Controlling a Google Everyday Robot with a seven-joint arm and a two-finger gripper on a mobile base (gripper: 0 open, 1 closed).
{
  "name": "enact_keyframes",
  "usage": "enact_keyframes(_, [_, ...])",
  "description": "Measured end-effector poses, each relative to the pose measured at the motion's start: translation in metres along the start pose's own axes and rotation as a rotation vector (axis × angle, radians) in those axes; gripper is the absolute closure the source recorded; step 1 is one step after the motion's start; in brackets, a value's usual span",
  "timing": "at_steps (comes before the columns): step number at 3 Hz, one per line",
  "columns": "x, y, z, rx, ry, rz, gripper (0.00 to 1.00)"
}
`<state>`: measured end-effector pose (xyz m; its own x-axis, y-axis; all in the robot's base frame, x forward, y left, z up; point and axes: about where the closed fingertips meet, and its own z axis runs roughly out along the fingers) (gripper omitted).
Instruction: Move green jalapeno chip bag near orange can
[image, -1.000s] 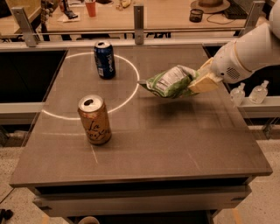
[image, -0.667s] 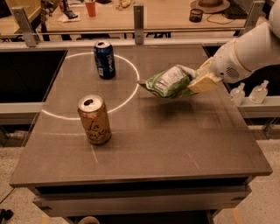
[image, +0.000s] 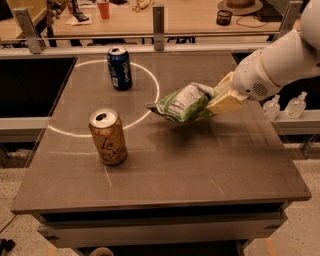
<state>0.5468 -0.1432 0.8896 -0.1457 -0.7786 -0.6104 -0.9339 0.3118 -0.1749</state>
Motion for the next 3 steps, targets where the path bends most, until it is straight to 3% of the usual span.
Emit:
enact_keyframes(1, [-0.020, 0.042, 0.011, -0.121, -0.045, -0.056, 1.00])
enact_keyframes(3, [-0.052, 0.097, 0.026, -0.281, -0.100, -0.145, 1.00])
